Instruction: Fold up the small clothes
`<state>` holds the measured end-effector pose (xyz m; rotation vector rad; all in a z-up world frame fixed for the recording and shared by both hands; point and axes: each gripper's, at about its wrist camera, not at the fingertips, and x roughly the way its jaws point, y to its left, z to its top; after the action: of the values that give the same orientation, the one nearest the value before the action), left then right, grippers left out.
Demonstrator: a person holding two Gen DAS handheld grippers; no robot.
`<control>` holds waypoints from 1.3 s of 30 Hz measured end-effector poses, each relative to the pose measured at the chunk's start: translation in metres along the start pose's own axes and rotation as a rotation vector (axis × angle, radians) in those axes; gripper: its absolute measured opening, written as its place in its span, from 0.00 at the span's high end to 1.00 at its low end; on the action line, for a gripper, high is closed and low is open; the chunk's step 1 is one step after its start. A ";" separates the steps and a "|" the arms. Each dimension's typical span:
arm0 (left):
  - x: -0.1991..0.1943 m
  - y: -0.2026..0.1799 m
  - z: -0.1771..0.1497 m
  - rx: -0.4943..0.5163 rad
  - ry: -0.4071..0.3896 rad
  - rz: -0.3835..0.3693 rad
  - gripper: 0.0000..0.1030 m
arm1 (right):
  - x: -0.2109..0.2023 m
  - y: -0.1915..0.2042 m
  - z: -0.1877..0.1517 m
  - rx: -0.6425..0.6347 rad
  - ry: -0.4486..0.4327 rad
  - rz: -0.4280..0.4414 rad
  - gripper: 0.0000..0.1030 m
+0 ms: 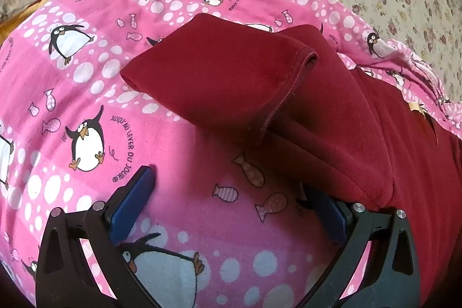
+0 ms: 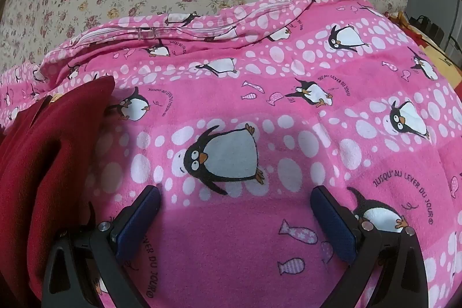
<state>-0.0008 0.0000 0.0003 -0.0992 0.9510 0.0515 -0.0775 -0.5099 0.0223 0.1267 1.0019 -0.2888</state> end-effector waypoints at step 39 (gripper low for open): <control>-0.162 -0.131 -0.061 0.242 -0.094 -0.202 0.01 | -0.228 -0.001 -0.014 -0.135 -0.127 0.137 0.04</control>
<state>-0.1326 -0.1367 0.1059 0.0312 0.8429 -0.2432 -0.2043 -0.4660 0.2073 0.0535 0.8795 -0.1025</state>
